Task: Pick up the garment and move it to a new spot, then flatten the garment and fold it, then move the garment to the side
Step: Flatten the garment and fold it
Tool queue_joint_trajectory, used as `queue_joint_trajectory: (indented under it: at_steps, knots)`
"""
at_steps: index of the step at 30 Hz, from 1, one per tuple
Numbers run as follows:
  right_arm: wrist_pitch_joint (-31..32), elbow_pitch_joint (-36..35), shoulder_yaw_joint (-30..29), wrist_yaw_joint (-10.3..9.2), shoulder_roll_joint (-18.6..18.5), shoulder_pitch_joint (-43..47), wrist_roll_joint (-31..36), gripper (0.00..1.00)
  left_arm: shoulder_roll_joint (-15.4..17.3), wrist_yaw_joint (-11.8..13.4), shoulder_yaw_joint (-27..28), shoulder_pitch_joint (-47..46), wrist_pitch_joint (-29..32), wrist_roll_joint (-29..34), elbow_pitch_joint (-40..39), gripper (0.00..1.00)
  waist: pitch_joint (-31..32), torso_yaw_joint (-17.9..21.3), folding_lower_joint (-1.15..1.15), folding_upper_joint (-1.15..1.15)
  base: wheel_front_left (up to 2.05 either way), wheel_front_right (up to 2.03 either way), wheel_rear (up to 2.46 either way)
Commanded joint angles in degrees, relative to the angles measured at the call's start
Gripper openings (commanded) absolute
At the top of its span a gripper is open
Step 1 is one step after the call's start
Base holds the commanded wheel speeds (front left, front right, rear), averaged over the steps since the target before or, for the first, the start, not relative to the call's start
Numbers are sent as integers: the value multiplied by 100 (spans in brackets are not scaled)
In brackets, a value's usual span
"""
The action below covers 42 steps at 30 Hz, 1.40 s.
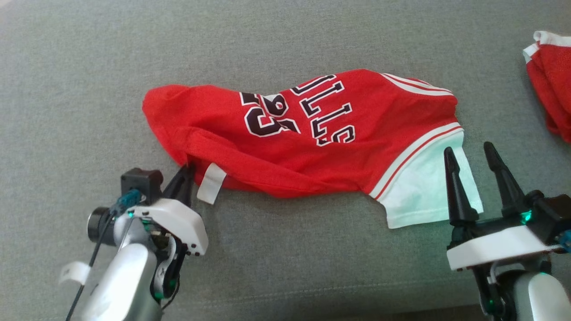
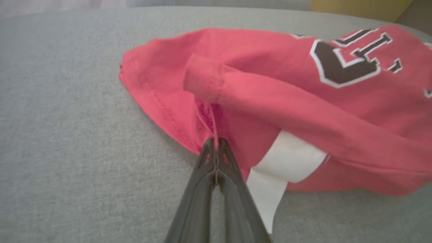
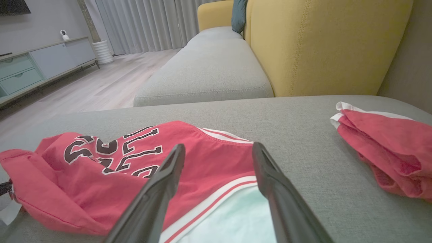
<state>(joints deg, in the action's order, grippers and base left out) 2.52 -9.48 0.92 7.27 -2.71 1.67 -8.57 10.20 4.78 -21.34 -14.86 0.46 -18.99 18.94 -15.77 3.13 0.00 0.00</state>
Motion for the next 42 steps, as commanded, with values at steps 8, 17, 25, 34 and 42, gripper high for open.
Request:
queue_joint_trajectory:
  at_steps: [8, 17, 25, 34, 42]
  knots:
    - [-21, -159, -52, 22, -40, -79, -60, 100, 530, 118, 329, 525, 167, -32, -1775, 0, 138, -239, 0, 0, 0, 0, 0]
    - [49, -211, -75, 22, -33, -31, -84, 100, 1248, 215, 454, 1330, 1251, -95, -3551, 0, 165, -425, 0, 0, 0, 0, 0]
    - [44, -188, -86, 22, -30, -69, -106, 100, 964, 393, 580, 2109, 1034, -597, -3351, 0, 102, -425, 0, 0, 0, 0, 0]
    - [72, -243, -134, 22, -47, -68, -39, 100, 364, 232, 667, 1994, -249, -869, -2108, 100, 127, -457, 0, 0, 0, 0, 0]
    - [131, -406, -164, 22, -49, 112, 111, 100, 384, 718, 869, 1639, -1320, -34, -2482, 100, 325, -442, 0, 0, 0, 0, 0]
